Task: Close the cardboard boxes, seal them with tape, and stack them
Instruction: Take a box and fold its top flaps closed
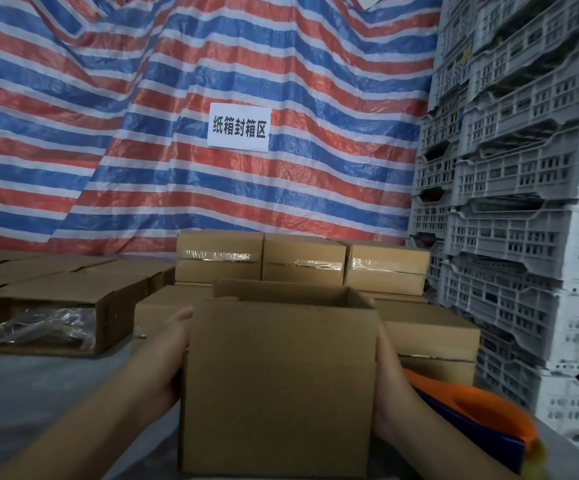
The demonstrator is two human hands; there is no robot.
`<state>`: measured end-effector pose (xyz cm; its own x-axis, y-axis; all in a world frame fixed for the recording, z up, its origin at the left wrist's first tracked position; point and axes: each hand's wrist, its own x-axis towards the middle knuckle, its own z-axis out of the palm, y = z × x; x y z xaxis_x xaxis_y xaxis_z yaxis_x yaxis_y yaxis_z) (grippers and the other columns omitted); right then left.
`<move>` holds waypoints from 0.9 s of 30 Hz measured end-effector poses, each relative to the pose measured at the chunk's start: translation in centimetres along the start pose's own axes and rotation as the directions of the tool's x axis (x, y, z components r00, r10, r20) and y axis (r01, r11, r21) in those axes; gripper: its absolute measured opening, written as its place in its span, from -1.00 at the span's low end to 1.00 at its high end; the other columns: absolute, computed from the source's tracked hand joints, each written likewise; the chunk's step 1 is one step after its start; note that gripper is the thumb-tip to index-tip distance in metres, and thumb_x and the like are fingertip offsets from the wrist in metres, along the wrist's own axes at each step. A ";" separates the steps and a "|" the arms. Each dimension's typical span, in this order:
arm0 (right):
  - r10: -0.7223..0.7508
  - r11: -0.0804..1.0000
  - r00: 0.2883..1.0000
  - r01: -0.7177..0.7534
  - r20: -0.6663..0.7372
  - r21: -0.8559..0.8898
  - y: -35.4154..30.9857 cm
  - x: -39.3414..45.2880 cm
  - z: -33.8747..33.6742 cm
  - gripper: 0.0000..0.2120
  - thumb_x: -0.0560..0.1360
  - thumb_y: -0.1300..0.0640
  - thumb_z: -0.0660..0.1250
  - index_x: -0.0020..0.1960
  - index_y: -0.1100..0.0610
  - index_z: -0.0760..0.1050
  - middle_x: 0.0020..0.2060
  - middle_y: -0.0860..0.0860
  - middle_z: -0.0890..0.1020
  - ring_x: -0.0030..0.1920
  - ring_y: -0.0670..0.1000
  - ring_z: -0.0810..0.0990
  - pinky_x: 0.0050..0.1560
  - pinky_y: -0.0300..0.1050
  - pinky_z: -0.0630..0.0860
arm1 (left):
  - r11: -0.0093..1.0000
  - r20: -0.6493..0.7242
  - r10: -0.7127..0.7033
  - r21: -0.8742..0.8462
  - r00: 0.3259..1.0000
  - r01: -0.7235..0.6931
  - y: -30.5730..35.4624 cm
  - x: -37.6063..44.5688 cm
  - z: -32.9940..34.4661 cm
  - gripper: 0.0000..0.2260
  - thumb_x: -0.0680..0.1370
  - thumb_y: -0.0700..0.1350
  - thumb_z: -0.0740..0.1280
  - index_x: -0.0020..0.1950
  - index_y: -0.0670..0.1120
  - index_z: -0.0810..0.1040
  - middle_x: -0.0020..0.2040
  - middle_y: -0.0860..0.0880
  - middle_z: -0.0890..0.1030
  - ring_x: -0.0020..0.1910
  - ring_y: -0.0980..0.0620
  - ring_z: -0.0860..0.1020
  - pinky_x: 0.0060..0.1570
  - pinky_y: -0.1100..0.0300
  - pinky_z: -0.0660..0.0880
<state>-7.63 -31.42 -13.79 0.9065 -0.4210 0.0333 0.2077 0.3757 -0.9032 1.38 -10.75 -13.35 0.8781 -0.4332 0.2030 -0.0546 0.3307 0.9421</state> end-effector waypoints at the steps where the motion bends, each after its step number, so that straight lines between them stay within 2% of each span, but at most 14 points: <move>1: -0.006 1.000 1.000 0.006 -0.001 -0.009 0.1 0.1 -0.1 -0.25 0.56 -0.37 0.06 -0.42 0.13 0.69 -0.40 0.11 0.68 -0.43 0.05 0.67 -0.47 -0.20 0.56 | 1.000 0.006 -0.007 0.002 1.000 0.007 0.1 0.1 -0.1 -0.73 0.50 -0.09 0.32 0.19 -0.07 0.57 -0.34 -0.10 0.64 -0.43 -0.01 0.61 -0.45 0.14 0.52; 3: -0.011 0.999 1.000 0.011 -0.007 -0.037 0.2 0.3 -0.2 -0.27 0.56 -0.36 0.07 -0.39 0.12 0.71 -0.35 0.11 0.70 -0.39 0.05 0.69 -0.42 -0.19 0.57 | 1.000 0.018 -0.008 0.005 1.000 0.008 0.4 0.4 -0.1 -0.66 0.41 -0.05 0.35 0.18 -0.07 0.59 -0.33 -0.12 0.65 -0.42 -0.02 0.62 -0.49 0.15 0.53; 4: -0.011 0.999 1.000 0.011 -0.009 -0.045 0.2 0.4 -0.3 -0.28 0.57 -0.35 0.07 -0.41 0.11 0.70 -0.37 0.11 0.69 -0.40 0.05 0.69 -0.43 -0.20 0.57 | 1.000 0.032 -0.003 0.004 0.999 0.003 0.4 0.4 -0.1 -0.68 0.39 -0.04 0.36 0.11 -0.06 0.64 -0.33 -0.12 0.65 -0.42 -0.02 0.62 -0.50 0.16 0.53; 7: -0.017 0.997 1.000 0.016 -0.013 -0.076 0.1 0.5 -0.4 -0.27 0.59 -0.31 0.08 -0.48 0.11 0.67 -0.44 0.08 0.67 -0.47 0.02 0.66 -0.48 -0.23 0.54 | 1.000 0.076 0.008 -0.014 0.997 -0.007 0.6 0.2 0.3 -0.81 0.34 0.01 0.35 -0.30 -0.02 0.74 -0.38 -0.09 0.65 -0.47 0.01 0.62 -0.55 0.23 0.51; 9: -0.034 0.994 0.999 0.034 -0.001 -0.104 0.0 0.6 -0.4 -0.31 0.56 -0.31 0.11 -0.47 0.10 0.68 -0.44 0.06 0.66 -0.46 0.00 0.66 -0.43 -0.22 0.54 | 1.000 0.086 0.006 -0.028 0.996 -0.004 0.7 0.2 0.4 -0.77 0.33 0.04 0.33 -0.39 -0.01 0.72 -0.39 -0.09 0.66 -0.48 0.02 0.63 -0.56 0.25 0.50; 12: -0.030 0.984 1.000 0.028 -0.010 -0.177 -0.2 0.4 -0.2 -0.44 0.49 -0.25 0.19 -0.40 0.13 0.66 -0.46 0.03 0.65 -0.48 -0.03 0.64 -0.29 -0.11 0.48 | 0.999 0.085 0.010 -0.051 0.996 -0.006 0.6 0.2 0.4 -0.76 0.31 0.05 0.33 -0.32 -0.08 0.70 -0.42 -0.10 0.64 -0.51 0.01 0.61 -0.58 0.26 0.49; 14: -0.039 0.968 0.999 0.030 -0.031 -0.249 -0.1 0.2 -0.3 -0.54 0.59 -0.12 0.18 -0.29 0.16 0.59 -0.49 0.02 0.63 -0.51 -0.05 0.62 -0.26 -0.07 0.43 | 0.999 0.074 0.011 -0.038 0.997 -0.009 0.7 0.2 0.3 -0.74 0.31 0.05 0.34 -0.20 -0.11 0.66 -0.41 -0.11 0.64 -0.51 0.00 0.61 -0.58 0.25 0.49; 16: -0.065 0.954 0.998 0.057 -0.017 -0.294 -0.1 0.1 -0.7 -0.54 0.63 -0.03 0.18 -0.33 0.14 0.61 -0.49 0.02 0.64 -0.51 -0.05 0.62 -0.25 -0.07 0.41 | 1.000 0.066 0.015 -0.026 0.998 -0.013 0.6 0.3 0.3 -0.72 0.31 0.07 0.35 -0.14 -0.08 0.68 -0.33 -0.14 0.67 -0.46 -0.03 0.64 -0.54 0.20 0.52; 19: -0.062 0.954 0.998 0.057 -0.008 -0.294 -0.3 0.3 -0.9 -0.46 0.62 -0.02 0.21 -0.47 0.07 0.66 -0.44 0.02 0.66 -0.46 -0.04 0.65 -0.20 -0.05 0.43 | 1.000 0.073 0.013 -0.025 0.997 -0.011 0.5 0.5 0.0 -0.74 0.34 0.08 0.37 -0.16 -0.05 0.73 -0.19 -0.17 0.71 -0.35 -0.05 0.68 -0.45 0.14 0.57; 23: -0.054 0.958 0.999 0.051 -0.003 -0.283 -0.2 0.7 -0.8 -0.54 0.60 -0.05 0.23 -0.35 0.10 0.68 -0.38 0.08 0.69 -0.27 0.10 0.66 -0.07 0.02 0.47 | 0.999 0.107 0.043 0.026 0.993 -0.046 0.7 0.3 -0.5 -0.77 0.33 0.08 0.38 -0.27 -0.04 0.73 -0.27 -0.13 0.69 -0.36 -0.02 0.67 -0.46 0.22 0.55; 25: -0.051 0.964 0.999 0.043 -0.021 -0.261 -0.3 0.7 -0.7 -0.61 0.59 -0.05 0.24 -0.23 0.17 0.64 -0.37 0.12 0.69 -0.21 0.15 0.63 -0.08 0.04 0.46 | 0.990 0.100 0.083 0.102 0.991 -0.093 0.8 0.3 -0.4 -0.75 0.36 0.13 0.36 -0.27 0.00 0.73 -0.26 -0.09 0.69 -0.33 0.01 0.67 -0.36 0.18 0.56; 27: -0.062 0.966 0.998 0.053 -0.025 -0.253 -0.3 0.4 -0.6 -0.66 0.54 -0.05 0.26 -0.19 0.18 0.62 -0.37 0.13 0.69 -0.20 0.17 0.62 -0.13 0.04 0.45 | 0.984 0.083 0.081 0.153 0.993 -0.093 1.2 0.5 -0.7 -0.61 0.47 0.24 0.25 -0.17 -0.01 0.71 -0.20 -0.08 0.71 -0.24 0.01 0.69 -0.18 0.09 0.53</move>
<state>-7.57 -32.21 -13.78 0.8826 -0.4636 0.0784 0.1561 0.1317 -0.9789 2.04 -9.96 -12.27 0.8285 -0.4729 0.3000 -0.2083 0.2370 0.9489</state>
